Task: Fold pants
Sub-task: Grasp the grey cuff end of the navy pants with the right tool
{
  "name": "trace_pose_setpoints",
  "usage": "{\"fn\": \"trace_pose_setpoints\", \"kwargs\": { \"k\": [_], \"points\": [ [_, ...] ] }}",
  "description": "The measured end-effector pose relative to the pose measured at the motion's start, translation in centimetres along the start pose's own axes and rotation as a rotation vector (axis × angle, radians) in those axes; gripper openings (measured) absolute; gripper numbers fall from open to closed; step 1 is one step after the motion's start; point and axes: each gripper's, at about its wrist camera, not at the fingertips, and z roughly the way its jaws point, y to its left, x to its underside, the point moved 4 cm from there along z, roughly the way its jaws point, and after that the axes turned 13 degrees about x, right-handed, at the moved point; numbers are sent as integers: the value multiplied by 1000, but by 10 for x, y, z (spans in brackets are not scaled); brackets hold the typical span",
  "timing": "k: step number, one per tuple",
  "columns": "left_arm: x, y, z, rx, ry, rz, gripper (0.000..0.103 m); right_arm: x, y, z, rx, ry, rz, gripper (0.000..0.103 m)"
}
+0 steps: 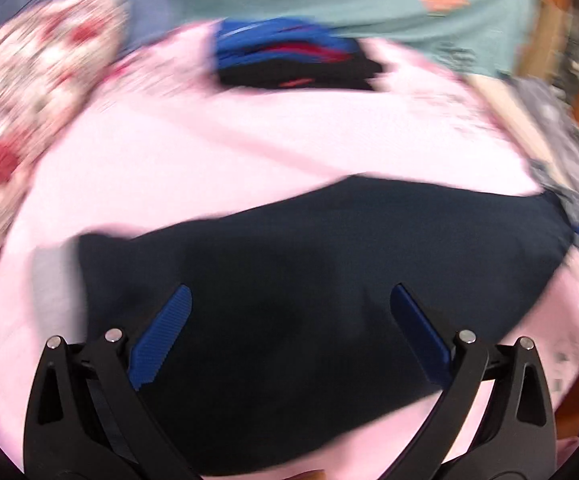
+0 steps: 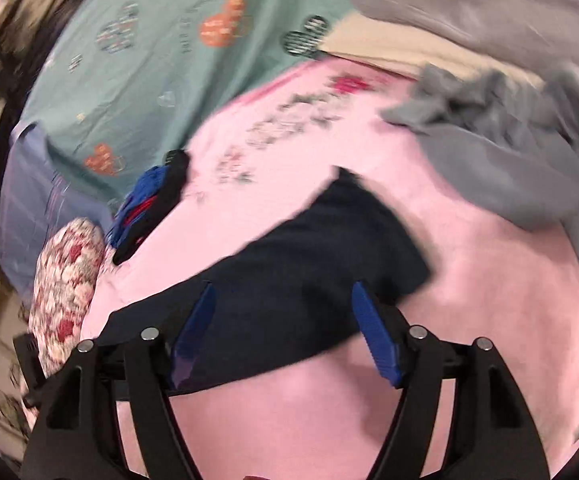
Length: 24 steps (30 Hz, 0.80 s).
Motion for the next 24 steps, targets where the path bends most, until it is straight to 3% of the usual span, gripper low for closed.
{"fn": "trace_pose_setpoints", "kwargs": {
  "k": [1, 3, 7, 9, 13, 15, 19, 20, 22, 24],
  "points": [
    [6, 20, -1, -28, 16, -44, 101, 0, 9, 0, -16, -11, -24, 75],
    [17, 39, -15, 92, -27, -63, 101, -1, 29, 7, -51, -14, -62, 77],
    [23, 39, -36, 27, -30, -55, 100, -1, 22, 34, 41, 32, -71, 77],
    [14, 21, -41, 10, -53, -37, 100, 3, 7, 46, 45, 94, 7, 77],
    [-3, -38, -27, 113, -64, 93, 101, 1, -5, 45, -14, 80, 94, 77],
    [-12, -71, -6, 189, -36, 145, 101, 2, -4, 45, -24, 77, 93, 77],
    [-12, -106, 52, 220, 88, 155, 101, 1, -8, 42, -51, 57, 141, 77],
    [-8, -109, 65, 221, 126, 151, 101, 0, -10, 40, -59, 46, 158, 77],
    [-5, -118, 81, 133, 146, 209, 101, -1, -16, 32, -58, 7, 193, 77],
    [-4, -123, 83, 104, 152, 242, 101, -2, -23, 21, -41, -52, 238, 80]
  ]
}}
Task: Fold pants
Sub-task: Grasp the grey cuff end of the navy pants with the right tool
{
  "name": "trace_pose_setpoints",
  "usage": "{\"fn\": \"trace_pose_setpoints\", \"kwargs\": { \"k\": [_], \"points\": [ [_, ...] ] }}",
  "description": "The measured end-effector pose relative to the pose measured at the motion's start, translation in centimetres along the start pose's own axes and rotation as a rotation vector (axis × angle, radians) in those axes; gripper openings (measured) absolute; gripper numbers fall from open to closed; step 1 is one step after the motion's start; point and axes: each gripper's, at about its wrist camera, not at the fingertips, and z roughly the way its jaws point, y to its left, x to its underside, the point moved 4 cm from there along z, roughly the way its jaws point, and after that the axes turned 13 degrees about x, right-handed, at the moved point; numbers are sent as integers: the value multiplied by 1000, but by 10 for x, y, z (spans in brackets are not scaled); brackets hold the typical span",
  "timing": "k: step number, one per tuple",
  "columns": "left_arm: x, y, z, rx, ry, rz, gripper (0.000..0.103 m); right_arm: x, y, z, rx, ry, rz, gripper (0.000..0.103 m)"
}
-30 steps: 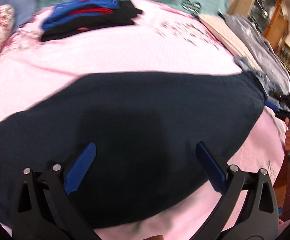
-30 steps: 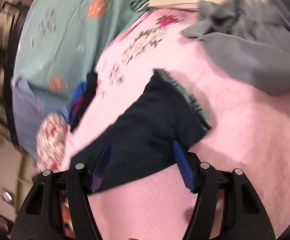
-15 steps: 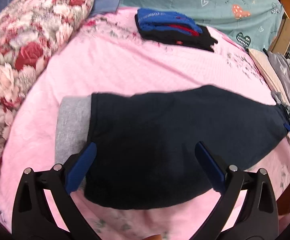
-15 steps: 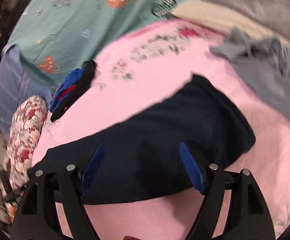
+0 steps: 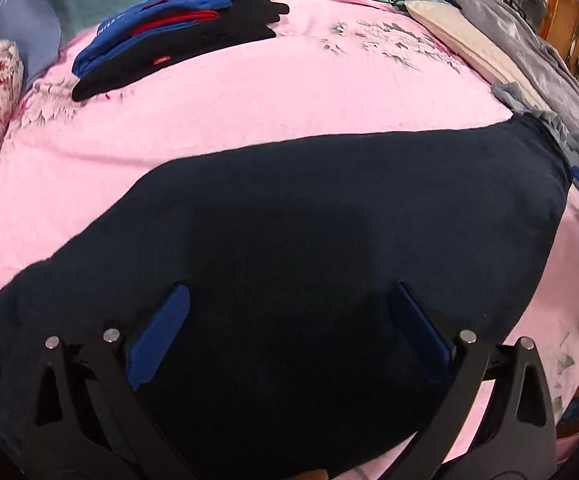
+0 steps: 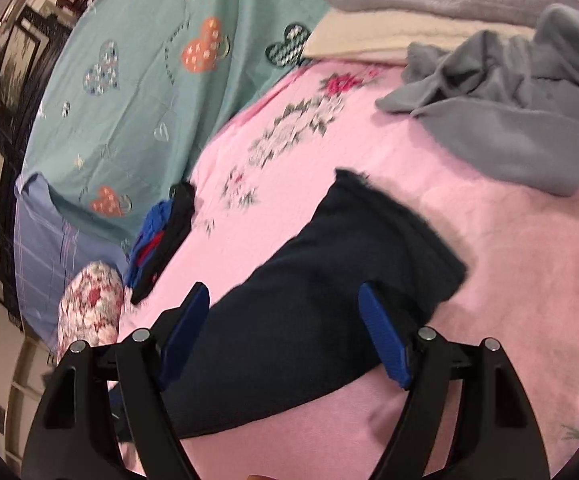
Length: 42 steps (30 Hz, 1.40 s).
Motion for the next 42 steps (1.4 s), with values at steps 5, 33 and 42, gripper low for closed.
{"fn": "trace_pose_setpoints", "kwargs": {
  "k": [5, 33, 42],
  "points": [
    [-1, 2, 1, 23, -6, -17, 101, -8, -33, -33, 33, -183, 189, 86],
    [0, 3, -1, 20, -2, -16, 101, -13, -24, 21, 439, -34, 62, 42],
    [-1, 2, -2, 23, -3, -19, 101, -13, -11, 31, 425, 4, -3, 64]
  ]
}}
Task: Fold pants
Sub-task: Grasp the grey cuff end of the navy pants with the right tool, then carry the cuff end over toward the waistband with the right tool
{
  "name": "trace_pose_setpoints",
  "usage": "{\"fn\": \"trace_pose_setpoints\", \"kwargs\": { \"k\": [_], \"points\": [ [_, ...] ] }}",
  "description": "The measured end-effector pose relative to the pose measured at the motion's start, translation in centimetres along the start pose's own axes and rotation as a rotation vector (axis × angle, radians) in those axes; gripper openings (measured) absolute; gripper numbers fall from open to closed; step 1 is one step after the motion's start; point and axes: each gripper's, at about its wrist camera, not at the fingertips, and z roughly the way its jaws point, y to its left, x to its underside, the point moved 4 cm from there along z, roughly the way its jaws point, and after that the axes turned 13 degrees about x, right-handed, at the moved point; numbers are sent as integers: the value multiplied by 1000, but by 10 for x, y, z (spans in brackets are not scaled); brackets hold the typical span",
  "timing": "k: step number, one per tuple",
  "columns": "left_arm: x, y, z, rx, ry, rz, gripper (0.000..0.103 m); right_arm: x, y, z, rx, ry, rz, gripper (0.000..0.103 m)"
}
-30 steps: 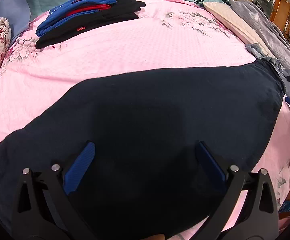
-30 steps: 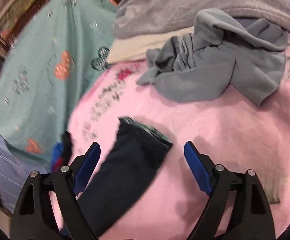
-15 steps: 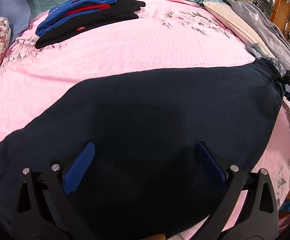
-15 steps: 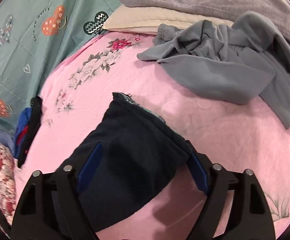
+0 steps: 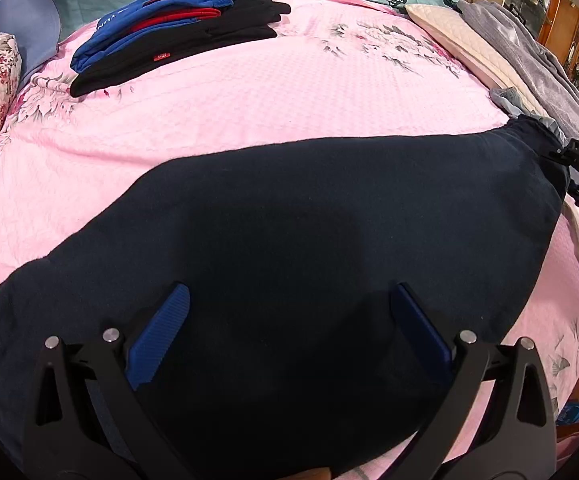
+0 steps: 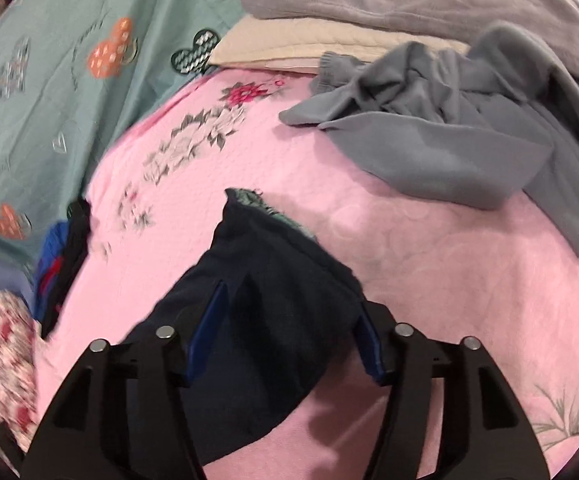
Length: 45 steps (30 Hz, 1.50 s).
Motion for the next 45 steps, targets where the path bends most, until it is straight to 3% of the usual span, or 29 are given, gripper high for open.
{"fn": "trace_pose_setpoints", "kwargs": {
  "k": [1, 4, 5, 7, 13, 20, 27, 33, 36, 37, 38, 43, 45],
  "points": [
    [0, 0, 0, 1, 0, -1, 101, 0, 3, 1, 11, -2, -14, 63],
    [0, 0, 0, 3, -3, -2, 101, -1, -2, 6, -27, 20, 19, 34],
    [0, 0, 0, 5, -3, -4, 101, -1, -4, 8, -41, 26, 35, 30],
    [0, 0, -1, 8, -7, -5, 101, 0, -4, 8, -58, 34, 33, 23],
    [1, 1, -2, 21, -15, -15, 101, -3, 1, -5, -129, 0, 45, 19],
    [2, 2, -3, 38, -26, -26, 101, 0, 60, -70, -278, -149, -104, 18],
    [3, 15, -14, 152, -97, -114, 101, 58, 159, -101, -373, -223, -458, 18],
    [2, 20, -18, 195, -133, -156, 101, 136, 210, -84, -403, -130, -752, 19],
    [2, 23, -20, 207, -146, -172, 101, 160, 217, -67, -389, 12, -848, 38],
    [2, 24, -20, 208, -150, -178, 101, 162, 214, -66, -409, 54, -851, 51],
    [1, 26, -21, 208, -157, -189, 101, 162, 211, -68, -454, 91, -842, 57],
    [2, 35, -27, 226, -192, -242, 101, 132, 192, -96, -757, 220, -661, 58],
    [2, 41, -30, 238, -208, -271, 101, 117, 185, -99, -760, 189, -591, 58]
  ]
}}
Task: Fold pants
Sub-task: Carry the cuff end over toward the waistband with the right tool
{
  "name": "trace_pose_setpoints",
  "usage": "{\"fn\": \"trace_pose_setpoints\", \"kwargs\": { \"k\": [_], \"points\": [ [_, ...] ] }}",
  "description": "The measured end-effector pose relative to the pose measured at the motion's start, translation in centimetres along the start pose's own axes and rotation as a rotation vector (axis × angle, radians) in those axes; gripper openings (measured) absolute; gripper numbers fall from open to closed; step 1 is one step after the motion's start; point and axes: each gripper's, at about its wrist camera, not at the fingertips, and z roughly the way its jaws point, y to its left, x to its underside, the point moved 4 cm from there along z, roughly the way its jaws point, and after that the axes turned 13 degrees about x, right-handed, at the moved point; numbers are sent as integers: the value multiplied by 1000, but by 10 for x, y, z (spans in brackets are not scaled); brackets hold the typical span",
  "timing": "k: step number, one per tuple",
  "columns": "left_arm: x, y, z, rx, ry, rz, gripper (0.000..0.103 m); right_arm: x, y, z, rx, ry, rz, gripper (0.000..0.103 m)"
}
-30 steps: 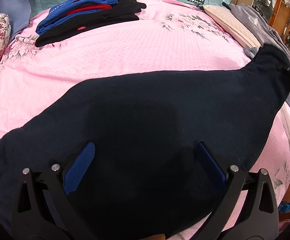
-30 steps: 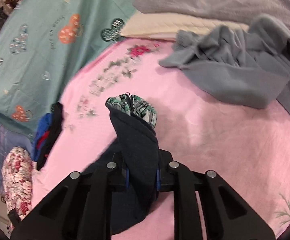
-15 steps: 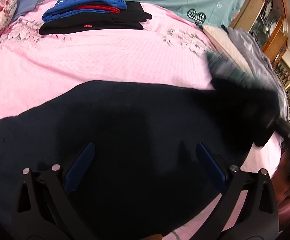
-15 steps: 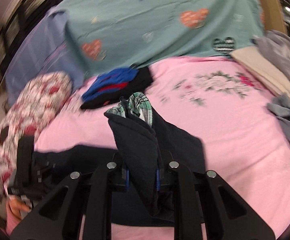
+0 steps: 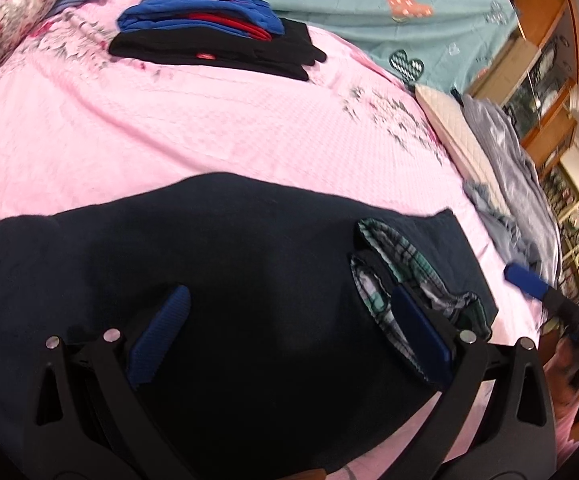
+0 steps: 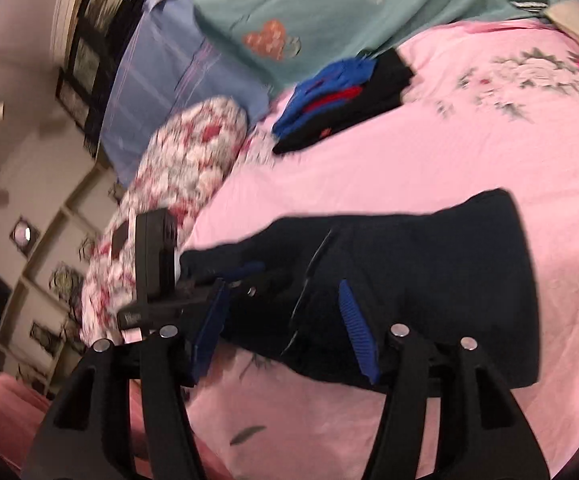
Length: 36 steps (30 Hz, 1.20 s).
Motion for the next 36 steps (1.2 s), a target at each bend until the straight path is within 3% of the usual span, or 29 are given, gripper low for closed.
{"fn": "trace_pose_setpoints", "kwargs": {
  "k": [2, 4, 8, 10, 12, 13, 15, 17, 19, 22, 24, 26, 28, 30, 31, 33, 36],
  "points": [
    [-2, 6, -3, 36, -17, -40, 101, -1, 3, 0, 89, -19, -74, 58],
    [-3, 11, -5, 65, -31, -69, 101, 8, 23, 6, 169, -5, -263, 60],
    [-3, 9, -4, 58, -29, -61, 101, 38, 66, 11, 237, -46, -696, 83],
    [-3, 7, -4, 45, -25, -49, 101, 52, 77, 20, 280, -39, -879, 86],
    [-2, 7, -4, 44, -24, -47, 101, 55, 76, 35, 301, 0, -950, 86],
    [-3, 7, -4, 48, -26, -51, 101, 52, 74, 43, 291, 34, -947, 85],
    [-3, 8, -5, 56, -30, -60, 101, 45, 68, 59, 299, 87, -930, 70],
    [-3, 9, -5, 61, -33, -65, 101, 40, 59, 68, 298, 144, -906, 26],
    [-3, 10, -5, 62, -36, -69, 101, 28, 53, 69, 300, 139, -849, 16],
    [-4, 10, -5, 64, -38, -73, 101, -9, 48, 44, 376, -49, -667, 15],
    [-4, 11, -6, 65, -38, -73, 101, -18, 49, 25, 341, -166, -542, 15],
    [-4, 11, -6, 63, -37, -74, 101, -6, 61, 29, 317, -146, -580, 15],
    [-4, 11, -6, 65, -39, -75, 101, 19, 70, 49, 298, -37, -674, 17],
    [-5, 12, -7, 68, -41, -77, 101, 42, 71, 78, 295, 128, -732, 29],
    [-5, 13, -7, 69, -42, -78, 101, 49, 69, 87, 314, 169, -747, 45],
    [-5, 13, -7, 68, -44, -80, 101, 47, 69, 84, 336, 138, -749, 54],
    [-5, 11, -9, 58, -59, -68, 101, 21, 58, 51, 237, 57, -578, 58]
  ]
}}
